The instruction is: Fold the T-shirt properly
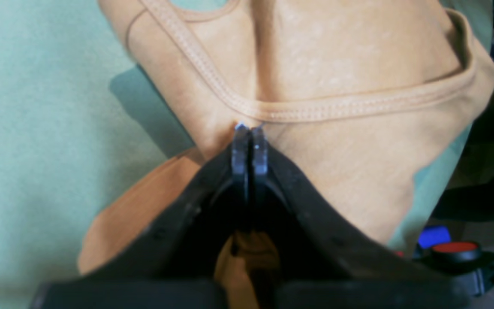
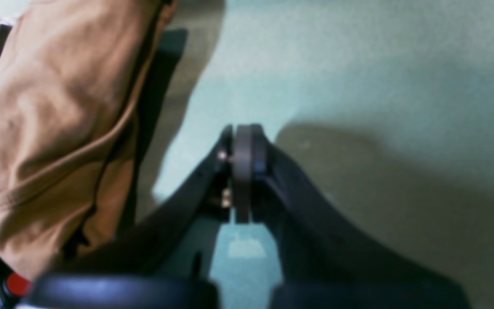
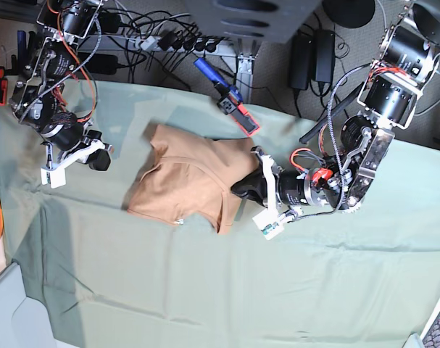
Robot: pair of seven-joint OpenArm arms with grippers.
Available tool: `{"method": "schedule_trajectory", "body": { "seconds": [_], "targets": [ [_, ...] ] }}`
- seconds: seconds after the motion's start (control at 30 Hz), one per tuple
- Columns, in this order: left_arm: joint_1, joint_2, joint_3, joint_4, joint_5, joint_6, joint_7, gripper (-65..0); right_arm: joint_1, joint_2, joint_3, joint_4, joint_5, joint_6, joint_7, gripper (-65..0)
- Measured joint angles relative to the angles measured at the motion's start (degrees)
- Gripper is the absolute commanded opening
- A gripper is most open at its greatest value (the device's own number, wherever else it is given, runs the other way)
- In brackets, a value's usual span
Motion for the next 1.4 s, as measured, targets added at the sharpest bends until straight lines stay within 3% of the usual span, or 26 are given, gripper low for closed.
{"method": "schedule_trajectory", "body": {
  "seconds": [0.23,0.4,0.53,0.73,0.87,1.03,1.13,1.23,1.4],
  "targets": [
    [0.2,0.0,-6.1,14.2,-9.5,0.0,11.5,-65.0,0.0,0.0,0.3,0.0,0.1,0.0,0.5,-65.0],
    [0.5,-1.2,-7.2,18.6,-9.9,0.0,14.3,-65.0,0.0,0.0,0.4,0.0,0.0,0.0,0.7,-65.0],
    [5.1,-5.2,-9.5,21.6,-11.7,0.0,15.6,-65.0,-0.2,0.1,2.4,1.9,0.1,0.1,0.2,-65.0],
    [18.7,-9.9,-24.3,33.4,-14.3,0.0,16.2,-65.0,-6.2,0.6,7.6,9.0,2.3,0.5,-0.4,-65.0],
    [28.7,-10.3,-35.2,37.2,-17.5,0.0,19.3,-65.0,-13.1,0.4,8.1,13.9,2.5,0.8,-1.1,-65.0],
    [40.5,-10.2,-45.6,36.9,-17.8,0.0,19.2,-65.0,-23.8,0.6,8.1,16.9,4.3,1.0,-1.7,-65.0],
    [47.4,-10.2,-48.4,34.0,-17.0,-0.1,18.9,-65.0,-30.2,0.0,8.1,17.0,4.3,1.1,-2.2,-65.0],
    [51.8,-10.2,-47.5,26.4,-14.3,-0.2,17.3,-65.0,-35.8,-0.5,7.6,16.9,4.2,1.1,-2.1,-65.0],
    [50.0,-10.2,-40.8,8.1,-0.9,0.1,9.2,-65.0,-39.7,-0.9,4.3,10.3,0.0,1.1,-1.2,-65.0]
  ]
}}
